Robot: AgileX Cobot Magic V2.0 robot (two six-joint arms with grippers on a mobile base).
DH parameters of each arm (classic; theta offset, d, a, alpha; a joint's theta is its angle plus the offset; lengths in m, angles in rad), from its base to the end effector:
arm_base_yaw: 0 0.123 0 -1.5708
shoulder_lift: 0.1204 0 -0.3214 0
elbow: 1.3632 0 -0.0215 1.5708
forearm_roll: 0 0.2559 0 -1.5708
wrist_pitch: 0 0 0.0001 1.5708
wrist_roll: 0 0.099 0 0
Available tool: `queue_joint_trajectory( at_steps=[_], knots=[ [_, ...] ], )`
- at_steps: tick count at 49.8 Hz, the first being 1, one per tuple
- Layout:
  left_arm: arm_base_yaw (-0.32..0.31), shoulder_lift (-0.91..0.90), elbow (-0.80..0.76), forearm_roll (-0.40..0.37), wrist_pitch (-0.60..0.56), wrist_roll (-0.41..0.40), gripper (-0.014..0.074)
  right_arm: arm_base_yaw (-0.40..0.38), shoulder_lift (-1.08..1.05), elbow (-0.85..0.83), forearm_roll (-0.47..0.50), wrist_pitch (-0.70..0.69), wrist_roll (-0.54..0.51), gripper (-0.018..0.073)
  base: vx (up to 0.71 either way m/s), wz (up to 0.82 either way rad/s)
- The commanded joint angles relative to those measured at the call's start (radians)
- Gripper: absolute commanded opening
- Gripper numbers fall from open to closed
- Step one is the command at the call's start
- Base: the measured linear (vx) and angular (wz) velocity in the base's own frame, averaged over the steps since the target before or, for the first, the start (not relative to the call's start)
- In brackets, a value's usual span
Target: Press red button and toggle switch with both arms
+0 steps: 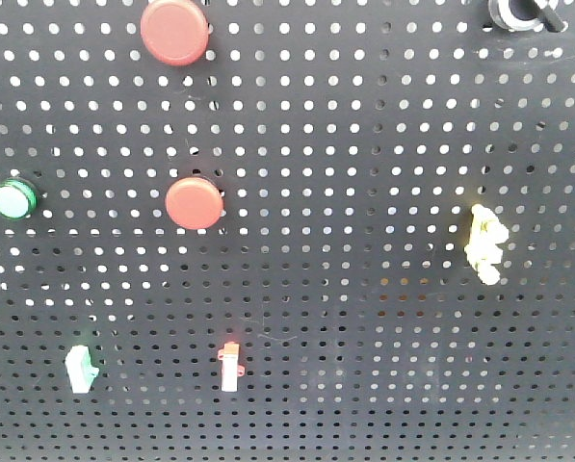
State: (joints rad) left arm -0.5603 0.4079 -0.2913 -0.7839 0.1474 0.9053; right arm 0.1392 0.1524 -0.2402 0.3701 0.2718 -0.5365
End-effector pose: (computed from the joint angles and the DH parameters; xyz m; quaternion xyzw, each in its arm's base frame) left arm 0.0592 -0.0494 0.2857 0.2855 0.6964 -0.1795 0.6334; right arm 0.0353 0.0147 0.2674 -0.1487 0.7192 0.0223 0.6783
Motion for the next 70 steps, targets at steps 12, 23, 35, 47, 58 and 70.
queue_joint_trajectory(
  at_steps=[12, 23, 35, 47, 58, 70],
  knots=[
    [0.024, 0.002, 0.042, 0.149, -0.089, -0.058, 0.0002, -0.005, 0.011, -0.029, 0.005, -0.063, -0.003, -0.0003, 0.0, 0.0],
    [0.178, 0.002, 0.223, 0.465, -0.254, -0.587, 0.0002, -0.005, 0.011, -0.029, 0.005, -0.063, -0.003, -0.0003, 0.0, 0.01],
    [0.26, -0.137, 0.355, 0.73, -0.388, -0.83, 0.0002, -0.005, 0.011, -0.029, 0.005, -0.063, -0.003, -0.0003, 0.0, 0.0],
    [0.312, -0.415, 0.353, 0.73, -0.225, -0.735, 0.0002, -0.005, 0.011, -0.029, 0.005, -0.063, -0.003, -0.0003, 0.0, 0.0],
    [0.327, -0.437, 0.353, 0.729, -0.154, -0.705, 0.0002, -0.005, 0.011, -0.029, 0.005, -0.059, -0.003, -0.0003, 0.0, 0.0],
    [0.327, -0.436, 0.352, 0.716, -0.135, -0.709, 0.0002, -0.005, 0.011, -0.029, 0.005, -0.059, -0.003, -0.0003, 0.0, 0.0]
  ],
)
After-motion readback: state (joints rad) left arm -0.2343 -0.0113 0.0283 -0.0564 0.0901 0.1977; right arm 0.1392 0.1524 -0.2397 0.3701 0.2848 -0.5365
